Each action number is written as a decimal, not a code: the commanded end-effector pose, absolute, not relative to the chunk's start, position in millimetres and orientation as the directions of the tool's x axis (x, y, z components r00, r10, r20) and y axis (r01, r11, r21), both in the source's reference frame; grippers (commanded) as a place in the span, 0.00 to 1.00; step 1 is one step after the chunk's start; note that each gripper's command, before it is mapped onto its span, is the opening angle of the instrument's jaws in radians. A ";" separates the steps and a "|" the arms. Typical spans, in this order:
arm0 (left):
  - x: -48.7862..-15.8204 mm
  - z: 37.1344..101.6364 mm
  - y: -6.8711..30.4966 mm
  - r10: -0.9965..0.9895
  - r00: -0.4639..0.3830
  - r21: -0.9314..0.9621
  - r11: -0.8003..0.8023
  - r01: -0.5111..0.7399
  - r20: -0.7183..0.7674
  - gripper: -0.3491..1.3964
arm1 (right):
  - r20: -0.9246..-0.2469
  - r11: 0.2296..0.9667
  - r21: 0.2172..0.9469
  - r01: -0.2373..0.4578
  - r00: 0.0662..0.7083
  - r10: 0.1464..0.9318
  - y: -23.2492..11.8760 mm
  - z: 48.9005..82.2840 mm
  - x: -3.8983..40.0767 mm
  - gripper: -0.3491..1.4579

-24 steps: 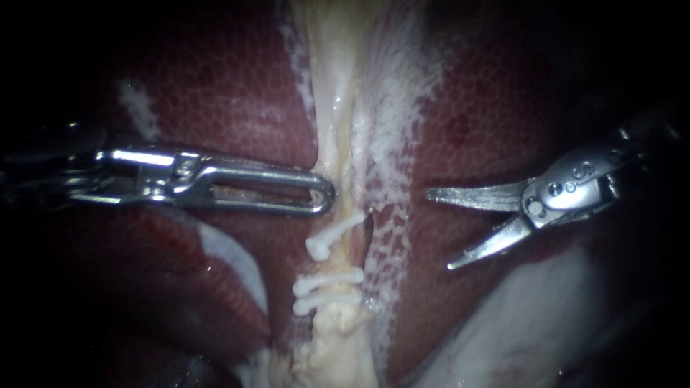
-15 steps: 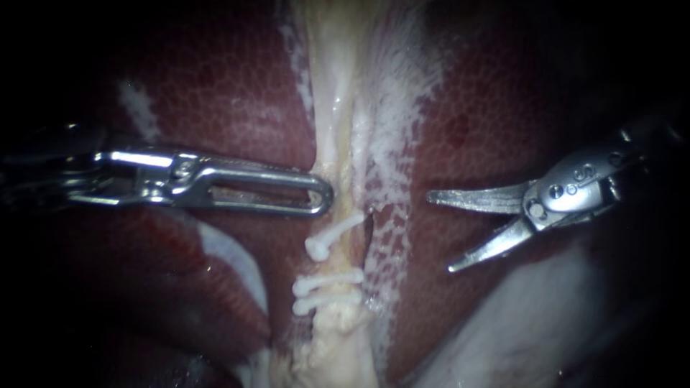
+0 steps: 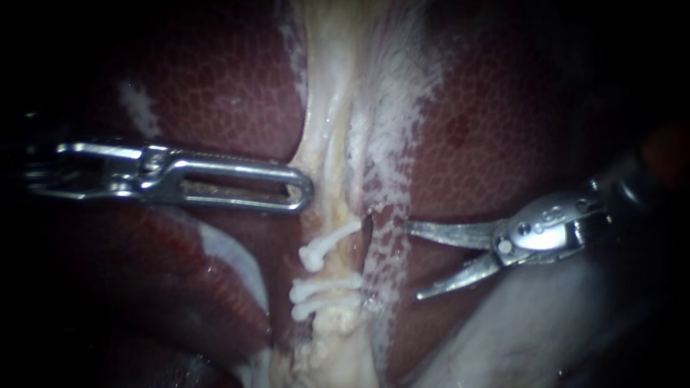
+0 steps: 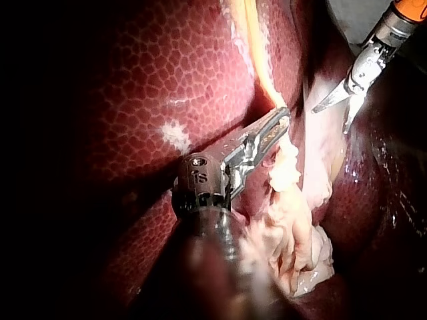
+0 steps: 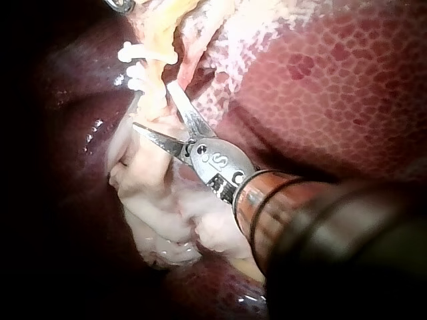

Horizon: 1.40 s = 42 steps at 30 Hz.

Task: Go to the cutting position left tube

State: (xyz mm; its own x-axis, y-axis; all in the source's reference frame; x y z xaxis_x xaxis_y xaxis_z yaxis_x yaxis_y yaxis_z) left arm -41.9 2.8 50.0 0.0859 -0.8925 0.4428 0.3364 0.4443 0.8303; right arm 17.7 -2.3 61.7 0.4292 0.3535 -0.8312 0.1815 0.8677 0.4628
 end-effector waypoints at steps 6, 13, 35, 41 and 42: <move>-40.3 47.8 3.3 -0.895 0.062 0.835 0.436 0.336 0.442 0.00 | -0.804 0.837 0.511 0.197 0.453 0.384 -3.0 62.4 19.6 0.97; -39.7 47.3 3.5 -0.896 0.057 0.837 0.433 0.335 0.441 0.00 | -0.789 0.805 0.548 0.225 0.460 0.408 -3.7 62.9 21.7 0.95; -39.5 46.8 3.1 -0.896 0.056 0.836 0.433 0.336 0.441 0.00 | -0.776 0.792 0.561 0.240 0.486 0.402 -2.4 65.4 25.7 0.95; -39.5 46.8 3.1 -0.895 0.056 0.836 0.433 0.336 0.442 0.00 | -0.780 0.787 0.561 0.256 0.483 0.399 -2.4 65.4 26.7 0.95; -39.5 46.8 3.0 -0.895 0.056 0.836 0.434 0.336 0.442 0.00 | -0.782 0.785 0.560 0.265 0.482 0.395 -2.5 65.3 26.8 0.95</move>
